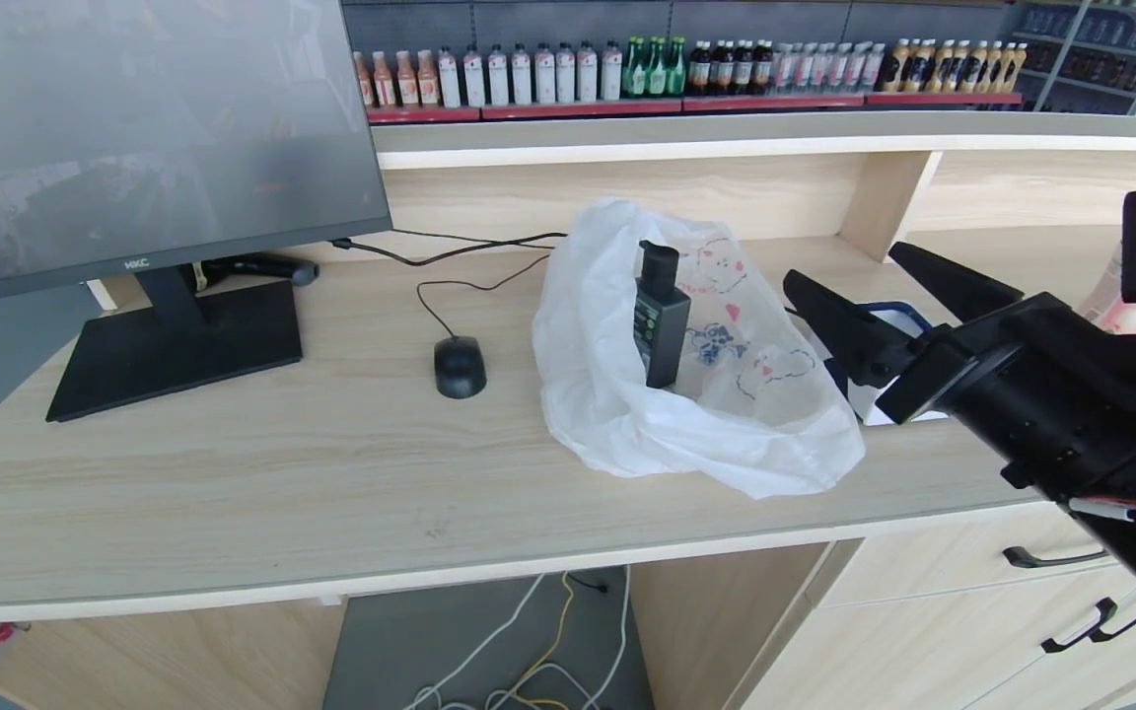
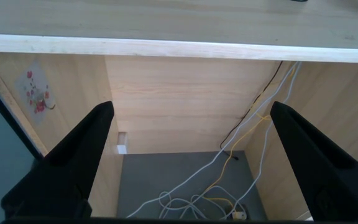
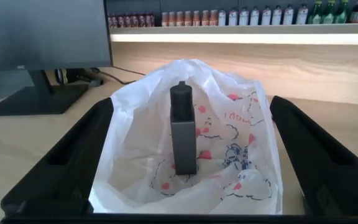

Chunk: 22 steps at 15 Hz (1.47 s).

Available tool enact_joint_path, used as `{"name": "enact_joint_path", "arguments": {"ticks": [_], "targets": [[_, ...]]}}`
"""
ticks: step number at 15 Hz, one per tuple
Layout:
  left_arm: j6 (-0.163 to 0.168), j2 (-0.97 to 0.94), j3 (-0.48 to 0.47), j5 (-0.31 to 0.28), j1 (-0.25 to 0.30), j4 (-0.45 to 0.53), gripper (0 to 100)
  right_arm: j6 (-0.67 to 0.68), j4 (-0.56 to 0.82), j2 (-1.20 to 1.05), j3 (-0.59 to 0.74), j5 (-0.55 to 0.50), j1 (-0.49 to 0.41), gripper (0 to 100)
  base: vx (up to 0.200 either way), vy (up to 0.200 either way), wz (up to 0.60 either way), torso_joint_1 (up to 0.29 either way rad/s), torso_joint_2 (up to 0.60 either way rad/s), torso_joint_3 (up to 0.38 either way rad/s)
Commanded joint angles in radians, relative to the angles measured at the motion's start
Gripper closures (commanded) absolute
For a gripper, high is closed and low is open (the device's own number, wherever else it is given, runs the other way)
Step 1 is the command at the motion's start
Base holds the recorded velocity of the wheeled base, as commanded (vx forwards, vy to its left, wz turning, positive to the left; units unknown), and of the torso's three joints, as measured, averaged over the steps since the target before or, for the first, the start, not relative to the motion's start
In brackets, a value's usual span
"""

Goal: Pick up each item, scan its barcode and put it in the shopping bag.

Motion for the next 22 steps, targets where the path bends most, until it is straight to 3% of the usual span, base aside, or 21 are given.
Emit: {"name": "enact_joint_path", "arguments": {"ticks": [1, 11, 22], "targets": [[0.000, 0.000, 0.000, 0.000, 0.000, 0.000, 0, -0.001, -0.045, 0.012, 0.017, 0.000, -0.002, 0, 0.000, 0.000, 0.00, 0.000, 0.00, 0.000], [0.001, 0.000, 0.000, 0.000, 0.000, 0.000, 0, 0.005, -0.097, 0.066, 0.049, 0.003, -0.003, 0, -0.060, 0.000, 0.00, 0.002, 0.00, 0.001], [-0.005, 0.000, 0.000, 0.000, 0.000, 0.000, 0, 0.005, -0.112, 0.074, 0.089, 0.006, -0.018, 0, 0.000, -0.200, 0.00, 0.010, 0.00, 0.001]]}}
